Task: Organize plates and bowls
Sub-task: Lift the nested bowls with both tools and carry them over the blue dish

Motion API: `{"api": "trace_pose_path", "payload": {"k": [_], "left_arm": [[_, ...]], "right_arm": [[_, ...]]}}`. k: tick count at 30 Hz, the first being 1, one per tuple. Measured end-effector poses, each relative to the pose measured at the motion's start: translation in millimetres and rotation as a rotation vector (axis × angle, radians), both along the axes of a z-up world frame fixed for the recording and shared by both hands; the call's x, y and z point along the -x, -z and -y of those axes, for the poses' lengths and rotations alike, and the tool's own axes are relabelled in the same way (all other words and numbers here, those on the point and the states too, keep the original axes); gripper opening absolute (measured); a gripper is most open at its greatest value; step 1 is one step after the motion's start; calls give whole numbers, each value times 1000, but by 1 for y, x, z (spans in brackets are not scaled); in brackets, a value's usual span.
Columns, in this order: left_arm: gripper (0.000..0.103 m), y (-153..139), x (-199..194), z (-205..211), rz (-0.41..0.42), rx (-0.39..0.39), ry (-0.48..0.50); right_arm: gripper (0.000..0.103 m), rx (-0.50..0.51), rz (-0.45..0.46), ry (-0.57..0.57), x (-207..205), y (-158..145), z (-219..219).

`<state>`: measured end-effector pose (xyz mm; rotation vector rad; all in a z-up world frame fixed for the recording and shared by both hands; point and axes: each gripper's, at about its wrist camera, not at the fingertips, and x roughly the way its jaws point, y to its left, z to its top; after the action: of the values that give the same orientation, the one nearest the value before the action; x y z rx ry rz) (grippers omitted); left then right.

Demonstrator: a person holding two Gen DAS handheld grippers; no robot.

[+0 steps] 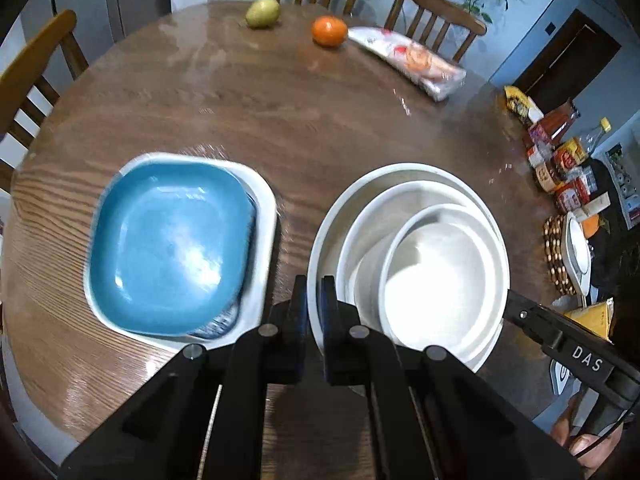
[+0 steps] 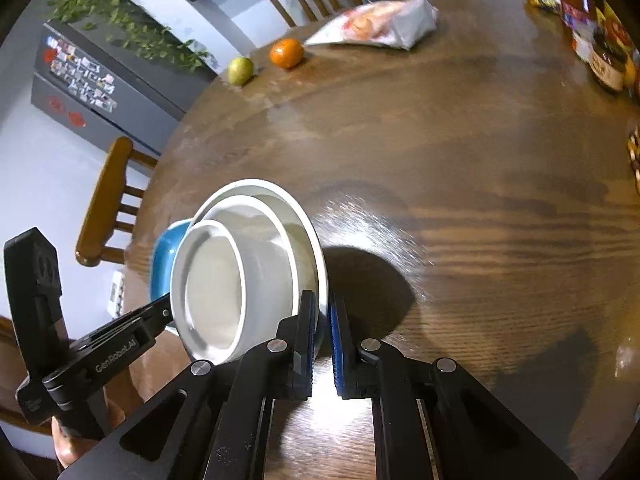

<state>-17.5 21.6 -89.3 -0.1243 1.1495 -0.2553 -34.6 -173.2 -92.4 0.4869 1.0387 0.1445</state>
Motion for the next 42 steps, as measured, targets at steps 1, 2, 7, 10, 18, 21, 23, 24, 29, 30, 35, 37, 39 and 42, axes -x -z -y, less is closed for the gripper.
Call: {"api": "trace_pose_path", "payload": {"k": [1, 2, 7, 10, 18, 21, 23, 24, 29, 30, 35, 37, 39, 42], "left_arm": [[1, -4, 0, -4, 13, 0, -7], [1, -9, 0, -11, 28, -2, -18], [1, -23, -3, -41, 61, -15, -72], [2, -25, -4, -70, 63, -24, -123], [1, -18, -12, -125, 29, -61, -228], [1, -10, -19, -134, 1, -71, -241], [2, -4, -23, -139, -22, -70, -240], [2, -1, -25, -142, -34, -64, -241], [2, 10, -34, -141, -72, -65, -228], [2, 11, -36, -141, -79, -67, -226], [2, 11, -47, -140, -65, -91, -208], [2, 10, -52, -139, -63, -100, -206], [2, 11, -55, -140, -63, -101, -207], [3, 11, -55, -140, -61, -107, -204]], "right_arm": [[11, 0, 9, -8, -2, -4, -4], [11, -1, 18, -18, -4, -9, -9], [11, 1, 43, -74, -20, -22, -38], [11, -3, 44, -121, -34, -25, -61], [10, -13, -3, -236, -72, -15, -125], [10, -6, -38, -256, -83, -5, -141], [10, 7, -57, -262, -87, 1, -148], [11, 12, -67, -262, -88, 3, -149], [10, 25, -112, -255, -95, 13, -150], [10, 30, -122, -253, -97, 16, -151], [10, 23, -137, -238, -106, 20, -150], [10, 23, -139, -230, -110, 20, -148], [10, 23, -141, -224, -113, 19, -148], [10, 29, -141, -220, -115, 18, -148]]}}
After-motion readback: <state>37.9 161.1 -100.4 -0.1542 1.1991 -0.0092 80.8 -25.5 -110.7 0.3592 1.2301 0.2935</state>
